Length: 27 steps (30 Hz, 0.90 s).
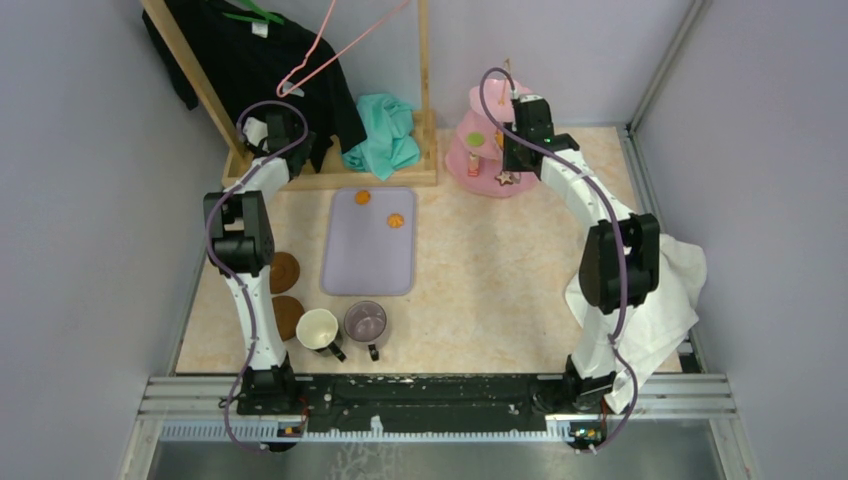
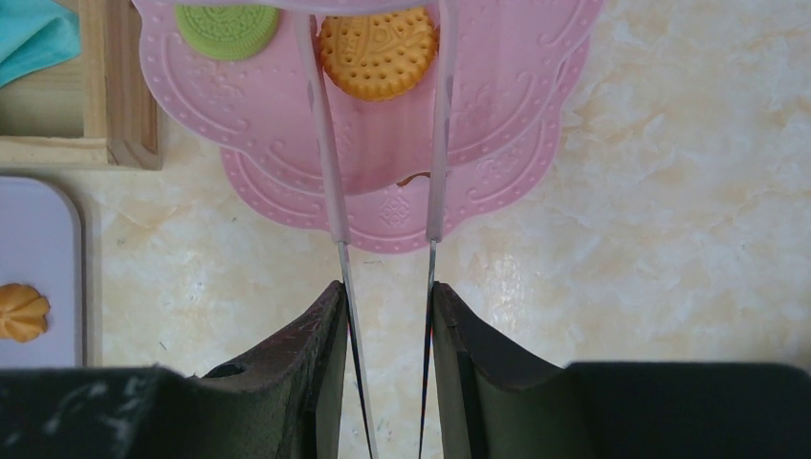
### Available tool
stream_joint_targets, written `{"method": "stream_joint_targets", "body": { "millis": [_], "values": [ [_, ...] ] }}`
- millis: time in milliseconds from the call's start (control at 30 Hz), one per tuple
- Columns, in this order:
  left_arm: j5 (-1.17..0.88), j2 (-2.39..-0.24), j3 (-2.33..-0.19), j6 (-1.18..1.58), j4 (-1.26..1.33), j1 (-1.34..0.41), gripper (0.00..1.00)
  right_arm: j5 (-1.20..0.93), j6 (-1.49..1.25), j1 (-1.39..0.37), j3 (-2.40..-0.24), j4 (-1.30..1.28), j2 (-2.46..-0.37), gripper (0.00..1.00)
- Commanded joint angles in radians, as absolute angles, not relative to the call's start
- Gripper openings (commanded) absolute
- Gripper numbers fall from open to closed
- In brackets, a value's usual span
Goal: Serve the afternoon tea
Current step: Place the desert on the desert table.
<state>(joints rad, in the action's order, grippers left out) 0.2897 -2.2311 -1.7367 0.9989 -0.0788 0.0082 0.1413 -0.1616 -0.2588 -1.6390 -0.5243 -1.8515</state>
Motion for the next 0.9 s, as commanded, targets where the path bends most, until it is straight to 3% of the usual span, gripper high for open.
{"method": "stream_joint_targets", "body": {
  "millis": [0, 400, 867],
  "values": [
    [0.304, -2.238, -1.767, 0.985, -0.086, 0.01, 0.8, 0.132, -0.178, -0.247, -1.7, -0.5, -1.854, 0.24],
    [0.304, -2.229, -1.766, 0.986, -0.085, 0.009, 0.8, 0.117, -0.193, -0.241, -1.68, -0.489, -1.84, 0.37],
    [0.304, -2.231, -1.775, 0.983, -0.083, 0.01, 0.8, 0.116, -0.199, -0.241, -1.673, -0.479, -1.827, 0.39]
  ]
}}
